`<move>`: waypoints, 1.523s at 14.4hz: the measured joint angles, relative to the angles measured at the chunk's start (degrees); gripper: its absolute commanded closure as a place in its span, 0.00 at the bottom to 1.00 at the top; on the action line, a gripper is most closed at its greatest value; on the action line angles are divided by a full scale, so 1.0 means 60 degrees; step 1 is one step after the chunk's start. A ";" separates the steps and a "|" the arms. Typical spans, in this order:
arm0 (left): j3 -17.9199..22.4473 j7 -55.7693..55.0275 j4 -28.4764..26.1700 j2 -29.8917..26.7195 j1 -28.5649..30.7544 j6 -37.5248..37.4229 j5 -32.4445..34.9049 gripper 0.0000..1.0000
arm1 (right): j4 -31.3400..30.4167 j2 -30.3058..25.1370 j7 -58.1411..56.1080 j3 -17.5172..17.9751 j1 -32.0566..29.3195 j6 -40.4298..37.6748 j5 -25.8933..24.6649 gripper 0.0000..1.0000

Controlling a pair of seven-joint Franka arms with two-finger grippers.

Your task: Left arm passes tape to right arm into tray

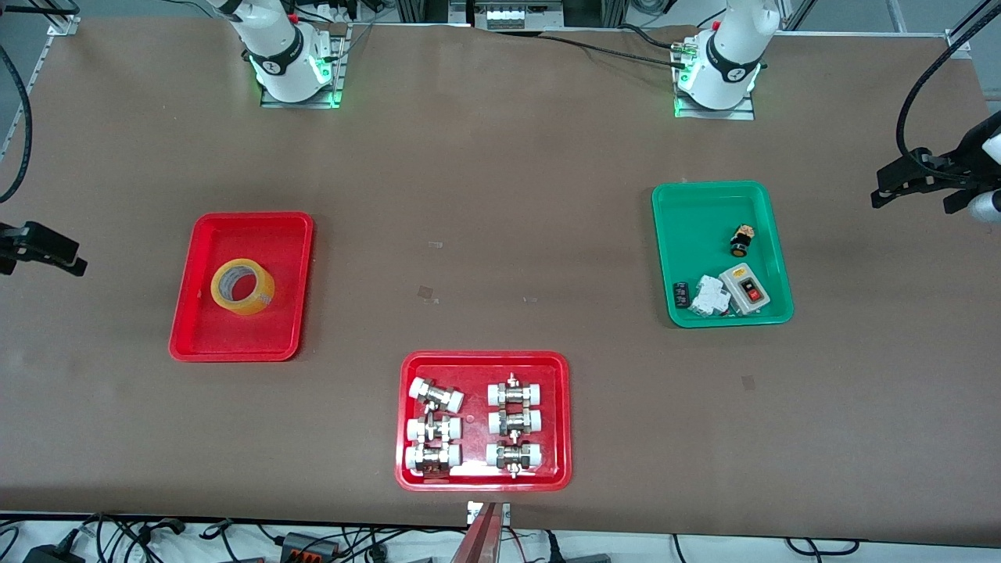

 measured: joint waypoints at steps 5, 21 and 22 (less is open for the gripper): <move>0.0000 0.0000 0.0000 0.0004 0.0004 -0.0001 0.0000 0.00 | -0.2592 -0.1604 0.0000 0.0021 -0.0001 0.0888 -0.0030 0.00; -0.0027 0.0093 -0.0010 0.0028 -0.0004 0.0200 0.0000 0.00 | -0.2772 -0.1878 0.0000 0.0113 -0.0019 0.0598 -0.0022 0.00; -0.0027 0.0125 -0.0010 0.0028 -0.0004 0.0201 0.0000 0.00 | -0.2772 -0.1878 0.0000 0.0113 -0.0012 0.0592 -0.0014 0.00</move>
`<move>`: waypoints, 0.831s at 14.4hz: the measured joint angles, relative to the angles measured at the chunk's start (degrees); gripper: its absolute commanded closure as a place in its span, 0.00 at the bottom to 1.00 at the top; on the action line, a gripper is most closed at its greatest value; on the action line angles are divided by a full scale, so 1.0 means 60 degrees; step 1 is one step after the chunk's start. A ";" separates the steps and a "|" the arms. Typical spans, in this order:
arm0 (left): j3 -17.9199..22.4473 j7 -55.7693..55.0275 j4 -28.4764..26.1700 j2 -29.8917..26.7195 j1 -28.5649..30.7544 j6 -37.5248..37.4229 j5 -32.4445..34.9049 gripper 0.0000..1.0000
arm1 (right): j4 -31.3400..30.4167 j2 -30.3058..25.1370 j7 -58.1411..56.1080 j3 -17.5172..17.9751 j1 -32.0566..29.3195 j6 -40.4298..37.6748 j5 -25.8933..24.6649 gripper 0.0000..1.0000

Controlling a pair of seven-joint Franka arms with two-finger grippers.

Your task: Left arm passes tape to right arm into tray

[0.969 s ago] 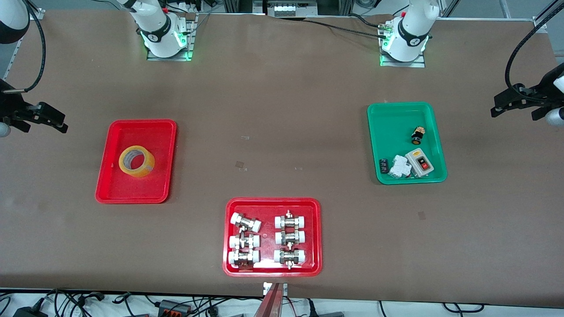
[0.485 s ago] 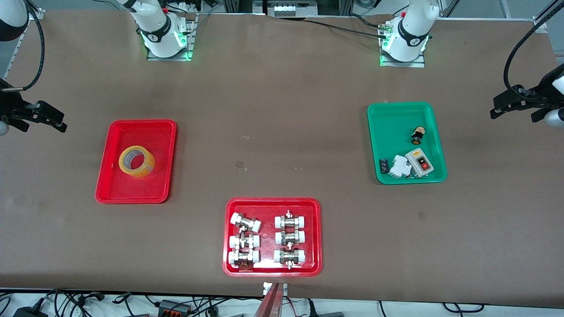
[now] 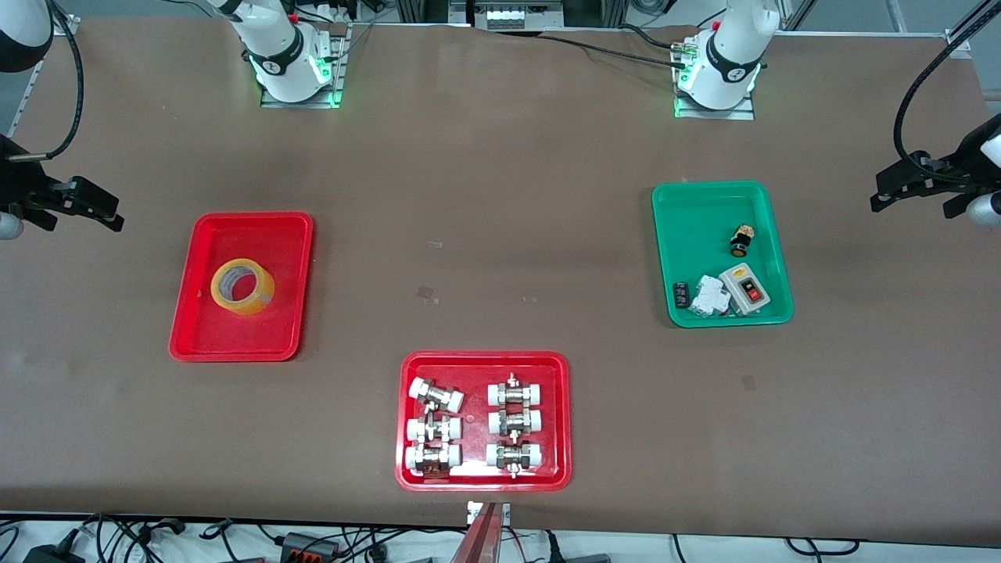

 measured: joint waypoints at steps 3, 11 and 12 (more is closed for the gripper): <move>-0.0001 0.0047 0.0000 0.0000 0.0000 0.0002 0.0000 0.00 | 0.0001 0.0000 0.0057 -0.0033 0.0249 -0.0013 0.0018 0.00; -0.0002 0.0090 0.0000 0.0019 0.0000 0.0003 0.0000 0.00 | 0.0001 -0.0001 0.0206 -0.0695 0.0782 -0.0078 0.0018 0.00; -0.0002 0.0093 0.0000 0.0019 0.0001 0.0003 0.0000 0.00 | 0.0001 -0.0002 0.0206 -0.0695 0.0782 -0.0102 0.0018 0.00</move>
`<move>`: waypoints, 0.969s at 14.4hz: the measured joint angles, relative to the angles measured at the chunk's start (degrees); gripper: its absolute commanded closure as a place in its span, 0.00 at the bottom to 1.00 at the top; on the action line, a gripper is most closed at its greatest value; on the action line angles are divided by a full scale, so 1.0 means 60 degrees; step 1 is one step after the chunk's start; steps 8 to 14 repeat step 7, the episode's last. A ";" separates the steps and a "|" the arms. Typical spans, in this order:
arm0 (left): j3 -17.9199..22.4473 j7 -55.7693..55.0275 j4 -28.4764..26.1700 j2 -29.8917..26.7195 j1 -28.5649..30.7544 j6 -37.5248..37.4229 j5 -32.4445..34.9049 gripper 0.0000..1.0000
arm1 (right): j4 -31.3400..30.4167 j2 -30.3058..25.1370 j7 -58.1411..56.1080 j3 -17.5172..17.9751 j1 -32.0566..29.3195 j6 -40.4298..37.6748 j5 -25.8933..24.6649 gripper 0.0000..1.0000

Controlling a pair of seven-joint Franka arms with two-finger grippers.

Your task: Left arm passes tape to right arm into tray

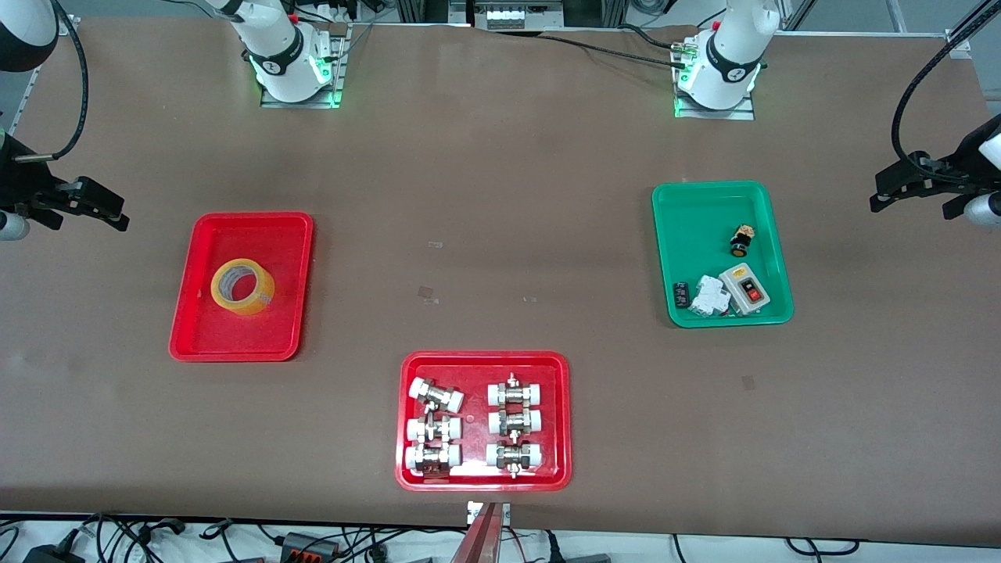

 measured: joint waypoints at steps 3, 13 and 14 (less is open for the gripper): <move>0.0000 0.0006 0.0000 0.0000 0.0000 0.0000 0.0000 0.00 | 0.0000 -0.0006 -0.0001 -0.0001 0.0001 -0.0134 0.0000 0.00; 0.0000 0.0008 0.0000 0.0000 0.0003 0.0000 0.0000 0.00 | 0.0000 -0.0053 -0.0002 0.0000 0.0006 -0.0177 0.0000 0.00; 0.0000 0.0008 0.0000 0.0000 0.0003 0.0000 0.0000 0.00 | 0.0000 -0.0053 -0.0002 0.0000 0.0006 -0.0177 0.0000 0.00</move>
